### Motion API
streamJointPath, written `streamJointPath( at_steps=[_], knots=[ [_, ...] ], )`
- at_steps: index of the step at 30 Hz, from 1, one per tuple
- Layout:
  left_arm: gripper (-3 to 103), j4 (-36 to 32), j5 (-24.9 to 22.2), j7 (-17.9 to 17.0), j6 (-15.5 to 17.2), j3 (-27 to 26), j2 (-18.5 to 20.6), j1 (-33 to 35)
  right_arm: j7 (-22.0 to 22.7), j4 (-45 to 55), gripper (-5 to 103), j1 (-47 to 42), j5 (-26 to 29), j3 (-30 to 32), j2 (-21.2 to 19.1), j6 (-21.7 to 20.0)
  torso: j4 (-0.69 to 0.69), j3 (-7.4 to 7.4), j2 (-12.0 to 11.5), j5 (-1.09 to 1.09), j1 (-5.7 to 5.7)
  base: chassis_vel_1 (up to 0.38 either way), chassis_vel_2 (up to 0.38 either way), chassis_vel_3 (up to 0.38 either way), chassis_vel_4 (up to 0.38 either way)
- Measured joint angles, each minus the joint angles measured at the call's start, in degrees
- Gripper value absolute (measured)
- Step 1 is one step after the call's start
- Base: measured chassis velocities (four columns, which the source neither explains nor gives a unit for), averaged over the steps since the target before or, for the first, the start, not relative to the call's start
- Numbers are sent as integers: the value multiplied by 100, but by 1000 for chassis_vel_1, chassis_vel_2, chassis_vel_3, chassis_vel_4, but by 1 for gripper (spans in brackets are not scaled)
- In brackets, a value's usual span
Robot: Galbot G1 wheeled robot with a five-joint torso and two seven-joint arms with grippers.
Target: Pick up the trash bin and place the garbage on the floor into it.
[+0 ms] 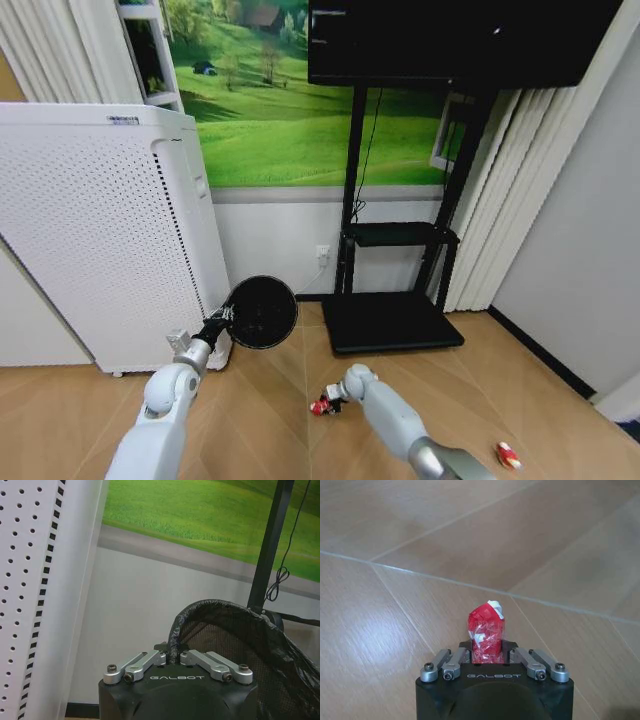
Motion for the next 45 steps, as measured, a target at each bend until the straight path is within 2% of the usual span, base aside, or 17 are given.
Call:
streamJointPath(
  at_steps=[1, 14, 16, 17, 20, 21, 24, 28, 29, 31, 32, 35, 36, 40, 41, 44, 45],
  knots=[
    [7, 10, 0, -8, 0, 16, -1, -8, 7, 4, 28, -15, 29, 162, -63, 6, 0, 1, 0, 0, 0, 0, 0, 0, 0],
    [7, 29, -10, -39, 17, 125, 20, -86, 114, -45, 28, -24, 438, 1295, -400, 21, 0, 0, 0, 1, 0, 0, 0, 0, 0],
    [7, 54, -10, -44, 17, 124, 6, -88, 342, -224, 27, 23, 580, 1731, -441, 9, 0, 0, 0, -1, 0, 0, 0, 0, 0],
    [7, 54, -10, -44, 17, 124, 6, -88, 342, -224, 27, 23, 580, 1731, -441, 9, 0, 0, 0, -1, 0, 0, 0, 0, 0],
    [7, 104, 4, -44, 16, 115, -44, -97, 897, -507, 27, 45, 1100, 2360, -436, -126, 0, 0, 0, 2, 1, 0, 0, 0, 0],
    [7, 104, 4, -44, 16, 115, -44, -97, 897, -507, 27, 45, 1100, 2360, -436, -126, 0, 0, 0, 2, 1, 0, 0, 0, 0],
    [7, 106, 5, -45, 13, 118, -46, -99, 1095, -561, 27, 34, 1576, 2741, -447, -335, 0, 0, 0, -2, 0, 0, 0, 0, 0],
    [7, 105, 4, -43, 12, 107, -59, -85, 1521, -230, 27, -328, 2894, 3184, -739, -997, 2, -1, 0, 2, 0, 0, 0, 0, 0],
    [7, 105, 4, -43, 12, 107, -59, -85, 1521, -230, 27, -328, 2894, 3184, -739, -997, 2, -1, 0, 2, 0, 0, 0, 0, 0],
    [7, 116, 17, -42, 5, 103, -90, -72, 1708, 83, 27, -615, 3520, 3526, -963, -1341, -2, -1, 0, 0, 0, 0, 0, 0, 0],
    [7, 116, 17, -42, 5, 103, -90, -72, 1708, 83, 27, -615, 3520, 3526, -963, -1341, -2, -1, 0, 0, 0, 0, 0, 0, 0],
    [7, 260, 68, -66, -9, 107, -131, -112, 2008, 555, 27, -1049, 4059, 4139, -1213, -1506, -1, -1, 0, -2, 0, 0, 0, 0, 0],
    [7, 260, 68, -66, -9, 107, -131, -112, 2008, 555, 27, -1049, 4059, 4139, -1213, -1506, -1, -1, 0, -2, 0, 0, 0, 0, 0],
    [7, 585, 59, -224, -14, 126, -136, -287, 2163, 1502, 27, -1688, 4973, 4642, -1362, -1750, -2, -1, 0, 1, 0, 0, 0, 0, 0],
    [7, 585, 59, -224, -14, 126, -136, -287, 2163, 1502, 27, -1688, 4973, 4642, -1362, -1750, -2, -1, 0, 1, 0, 0, 0, 0, 0],
    [7, 874, -54, -256, 9, 299, -139, -455, 2193, 2500, 27, -2118, 5580, 4928, -1346, -1939, -1, -1, 0, 0, 0, 0, 0, 0, 0],
    [7, 874, -54, -256, 9, 299, -139, -455, 2193, 2500, 27, -2118, 5580, 4928, -1346, -1939, -1, -1, 0, 0, 0, 0, 0, 0, 0]
  ],
)
